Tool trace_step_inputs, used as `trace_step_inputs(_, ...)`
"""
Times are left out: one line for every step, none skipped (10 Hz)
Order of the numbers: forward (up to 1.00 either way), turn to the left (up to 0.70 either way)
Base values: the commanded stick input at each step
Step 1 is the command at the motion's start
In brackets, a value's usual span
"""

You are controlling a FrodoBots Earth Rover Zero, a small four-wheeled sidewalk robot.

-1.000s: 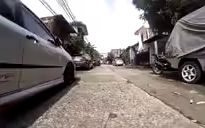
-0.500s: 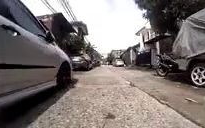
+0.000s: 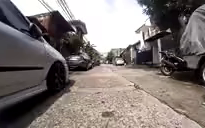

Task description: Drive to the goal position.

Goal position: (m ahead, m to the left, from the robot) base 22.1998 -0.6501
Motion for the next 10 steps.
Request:
trace_step_inputs(0.7, 0.0)
trace_step_inputs(0.7, 0.0)
trace_step_inputs(0.7, 0.0)
trace_step_inputs(0.7, 0.0)
trace_step_inputs(0.7, 0.0)
trace_step_inputs(0.7, 0.0)
trace_step_inputs(0.7, 0.0)
trace_step_inputs(0.7, 0.0)
trace_step_inputs(0.7, 0.0)
trace_step_inputs(0.7, 0.0)
